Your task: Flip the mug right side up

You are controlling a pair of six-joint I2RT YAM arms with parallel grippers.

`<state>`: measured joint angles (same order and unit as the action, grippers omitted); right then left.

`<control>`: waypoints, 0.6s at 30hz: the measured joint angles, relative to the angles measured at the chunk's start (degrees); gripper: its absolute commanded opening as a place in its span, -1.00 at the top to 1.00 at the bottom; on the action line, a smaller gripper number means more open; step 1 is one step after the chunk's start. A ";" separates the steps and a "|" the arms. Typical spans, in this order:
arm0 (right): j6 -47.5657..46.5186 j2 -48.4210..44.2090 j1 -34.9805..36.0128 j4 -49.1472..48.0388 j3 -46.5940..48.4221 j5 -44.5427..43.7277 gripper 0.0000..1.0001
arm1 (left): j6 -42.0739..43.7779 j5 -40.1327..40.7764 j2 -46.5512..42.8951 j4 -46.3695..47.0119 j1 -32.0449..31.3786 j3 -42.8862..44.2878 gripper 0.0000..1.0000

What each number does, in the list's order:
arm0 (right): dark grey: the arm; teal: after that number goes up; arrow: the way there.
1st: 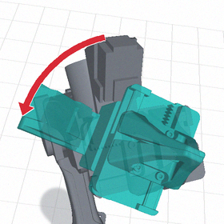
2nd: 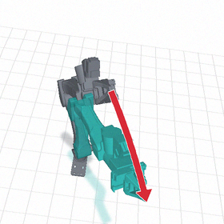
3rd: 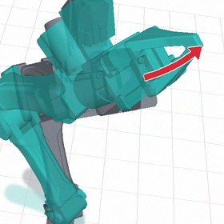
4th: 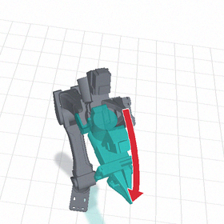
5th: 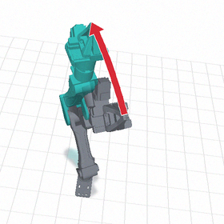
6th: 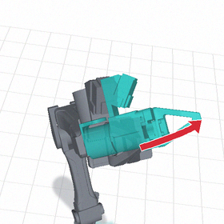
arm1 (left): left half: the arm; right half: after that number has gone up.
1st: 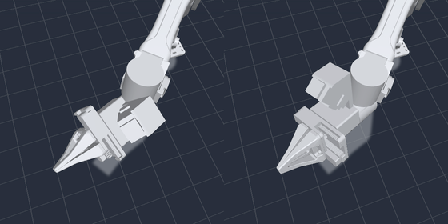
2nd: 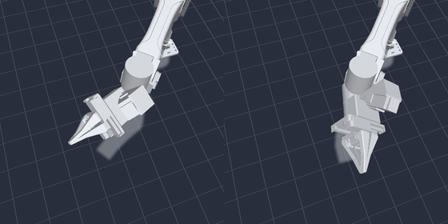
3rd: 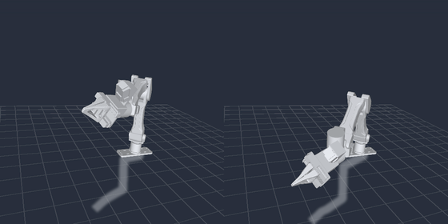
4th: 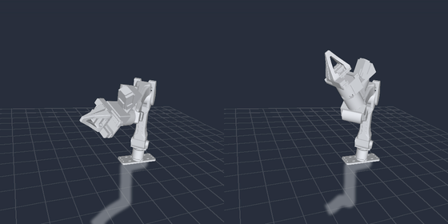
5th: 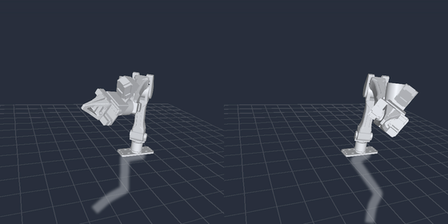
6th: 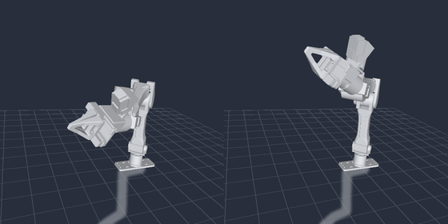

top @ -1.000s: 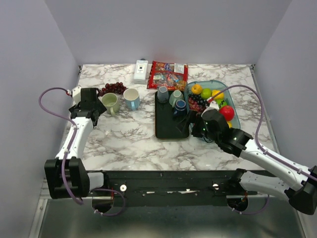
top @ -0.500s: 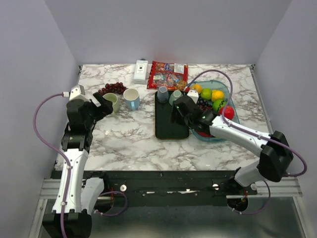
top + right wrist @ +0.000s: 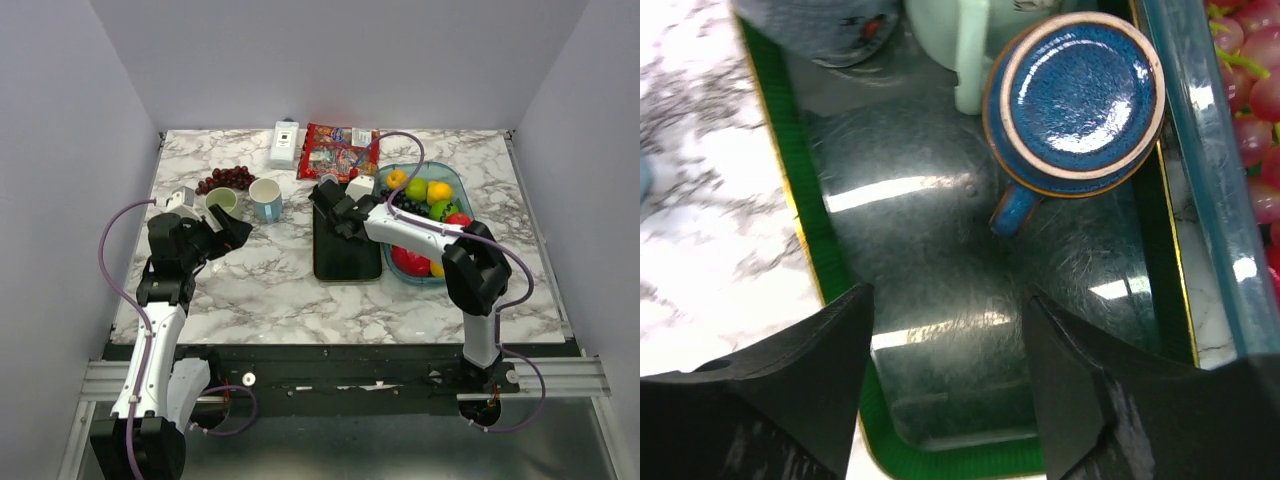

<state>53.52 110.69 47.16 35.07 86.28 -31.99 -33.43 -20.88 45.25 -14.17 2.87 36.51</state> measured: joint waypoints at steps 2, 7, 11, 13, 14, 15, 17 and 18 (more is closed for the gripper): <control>2.19 1.99 -0.04 1.77 1.05 -0.76 -0.22 | -0.28 -0.96 0.37 0.39 0.00 0.00 -0.98; 5.55 4.28 -0.79 5.55 1.16 -1.95 -0.20 | -0.55 -2.16 0.61 0.81 0.00 0.00 -0.97; 6.36 4.94 -1.75 6.73 1.68 -2.71 -0.15 | -0.72 -2.36 0.66 0.87 0.00 0.00 -0.98; 6.43 5.33 -2.40 6.80 1.97 -3.04 -0.12 | -0.72 -2.38 0.76 0.90 0.00 0.00 -0.98; 6.16 5.68 -2.67 6.82 2.21 -3.19 -0.12 | -0.72 -2.38 0.90 0.87 0.00 0.00 -0.97; 5.84 6.16 -2.91 6.78 2.58 -3.37 -0.11 | -0.72 -2.38 1.03 0.90 0.00 0.00 -0.98; 5.35 7.04 -3.37 6.58 3.06 -3.54 -0.11 | -0.72 -2.38 1.25 0.87 0.00 0.00 -0.98; 5.03 7.50 -3.61 6.56 3.28 -3.56 -0.09 | -0.72 -2.38 1.29 0.87 0.00 0.00 -0.97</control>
<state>58.54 118.19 43.55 41.63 89.56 -35.55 -34.15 -23.27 46.54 -13.30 2.87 36.51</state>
